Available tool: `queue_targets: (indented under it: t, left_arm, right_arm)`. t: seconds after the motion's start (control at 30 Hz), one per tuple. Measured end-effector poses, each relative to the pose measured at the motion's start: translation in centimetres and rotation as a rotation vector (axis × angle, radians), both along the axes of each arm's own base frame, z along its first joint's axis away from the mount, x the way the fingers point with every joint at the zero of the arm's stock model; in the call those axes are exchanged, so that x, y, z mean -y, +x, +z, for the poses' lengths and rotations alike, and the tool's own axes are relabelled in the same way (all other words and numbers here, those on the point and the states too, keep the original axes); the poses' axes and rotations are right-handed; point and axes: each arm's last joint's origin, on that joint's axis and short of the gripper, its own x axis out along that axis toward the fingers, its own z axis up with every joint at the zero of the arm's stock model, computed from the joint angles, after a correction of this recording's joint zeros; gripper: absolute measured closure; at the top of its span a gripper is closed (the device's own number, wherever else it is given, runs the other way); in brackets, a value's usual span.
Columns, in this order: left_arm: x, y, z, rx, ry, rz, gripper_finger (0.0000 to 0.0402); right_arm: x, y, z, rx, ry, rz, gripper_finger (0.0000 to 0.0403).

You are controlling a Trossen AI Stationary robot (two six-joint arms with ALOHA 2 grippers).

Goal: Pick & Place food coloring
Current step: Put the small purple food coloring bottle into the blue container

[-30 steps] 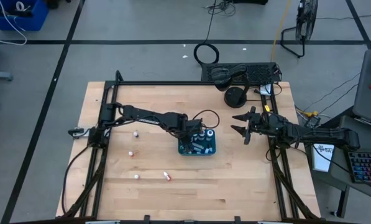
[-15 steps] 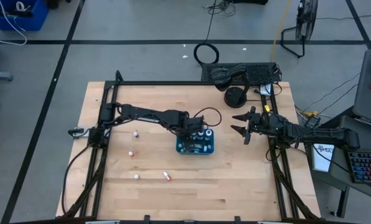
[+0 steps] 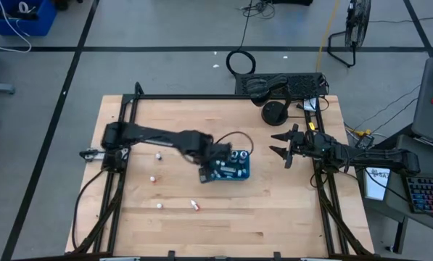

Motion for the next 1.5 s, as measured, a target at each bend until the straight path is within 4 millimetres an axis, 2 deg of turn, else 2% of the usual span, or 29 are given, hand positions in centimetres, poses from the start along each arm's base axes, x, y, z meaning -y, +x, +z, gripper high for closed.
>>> queue_targets:
  t: [0.17,0.4,0.57,0.7,1.0,1.33,1.5]
  left_arm:
    - [1.4,-4.7,1.2,0.052,0.077,0.122,0.0177]
    - [0.5,-12.2,-1.0,0.025,0.097,0.463,0.0169]
    - [-1.0,-15.6,-2.8,-0.02,0.082,0.633,0.0151]
    - [-2.1,-17.0,-4.3,-0.061,0.084,0.691,0.0135]
    - [-4.1,-17.8,-7.2,-0.082,0.028,0.737,0.0126]
    - [-4.6,-19.4,-9.6,-0.144,-0.015,0.803,0.0143]
    - [-4.5,-19.3,-10.6,-0.084,-0.05,0.8,0.0148]
  right_arm:
    - [0.0,0.0,0.0,0.0,0.0,0.0,0.0179]
    - [0.0,0.0,0.0,0.0,0.0,0.0,0.0179]
    - [0.0,0.0,0.0,0.0,0.0,0.0,0.0179]
    - [0.0,0.0,0.0,0.0,0.0,0.0,0.0179]
    - [0.0,0.0,0.0,0.0,0.0,0.0,0.0179]
    - [0.0,0.0,0.0,0.0,0.0,0.0,0.0179]
    - [0.0,0.0,0.0,0.0,0.0,0.0,0.0179]
